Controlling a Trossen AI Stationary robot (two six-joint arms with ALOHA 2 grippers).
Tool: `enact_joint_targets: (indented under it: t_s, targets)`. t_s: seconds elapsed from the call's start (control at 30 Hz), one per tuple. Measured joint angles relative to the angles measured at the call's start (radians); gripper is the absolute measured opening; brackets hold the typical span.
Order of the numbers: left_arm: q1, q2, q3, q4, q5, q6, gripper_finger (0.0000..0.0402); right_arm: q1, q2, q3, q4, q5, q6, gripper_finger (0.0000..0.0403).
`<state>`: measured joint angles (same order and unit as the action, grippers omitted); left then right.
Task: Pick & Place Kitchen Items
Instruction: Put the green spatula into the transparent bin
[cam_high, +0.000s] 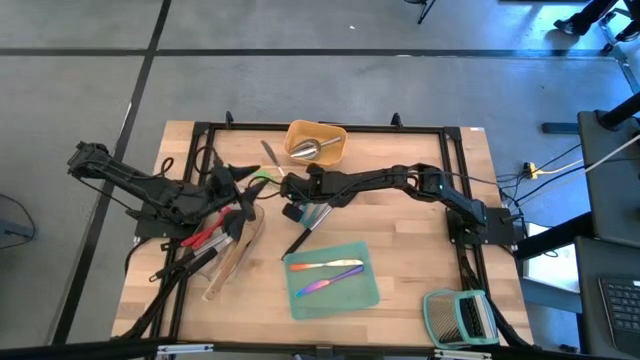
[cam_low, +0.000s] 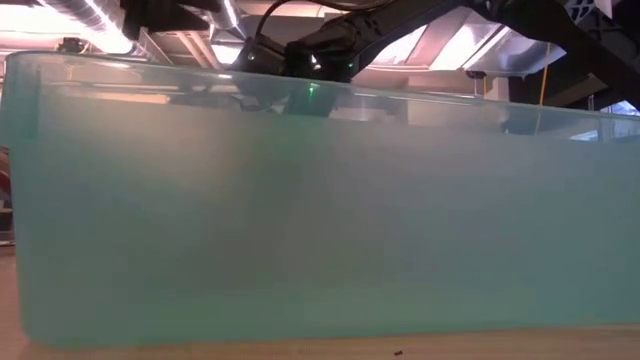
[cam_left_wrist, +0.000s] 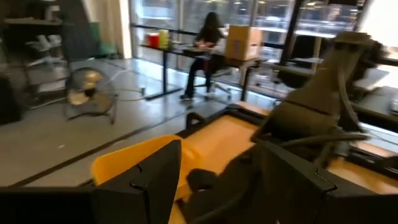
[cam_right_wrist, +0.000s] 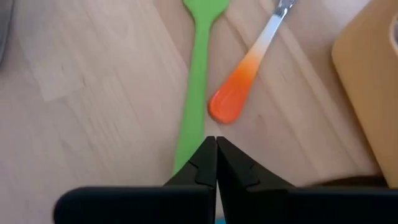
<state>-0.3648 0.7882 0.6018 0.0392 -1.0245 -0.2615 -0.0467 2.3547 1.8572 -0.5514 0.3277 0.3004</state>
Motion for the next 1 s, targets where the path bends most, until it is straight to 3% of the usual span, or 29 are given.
enact_joint_targets:
  t_s: [0.13,0.23,0.37,0.7,0.83,1.0]
  targets:
    - [0.000,-0.039,0.000,-0.065,0.045,-0.076,0.0212,-0.001,0.000,0.000,0.004,-0.095,-0.013,0.0004]
    - [0.000,-0.065,0.000,-0.132,0.102,-0.109,0.0212,0.000,0.000,0.001,-0.006,-0.120,-0.031,0.0004]
    - [0.003,-0.096,0.000,-0.245,0.103,-0.173,0.0212,0.000,-0.006,0.002,-0.045,-0.147,-0.079,0.0005]
    - [0.136,-0.096,0.000,-0.363,0.182,-0.189,0.0212,0.057,-0.149,0.003,-0.202,-0.140,-0.187,0.0005]
    - [0.270,-0.077,0.000,-0.368,0.343,-0.157,0.0212,0.114,-0.234,0.004,-0.307,-0.112,-0.237,0.0005]
    - [0.497,-0.018,0.001,-0.472,0.703,-0.163,0.0212,0.211,-0.306,0.004,-0.445,0.052,-0.233,0.0005]
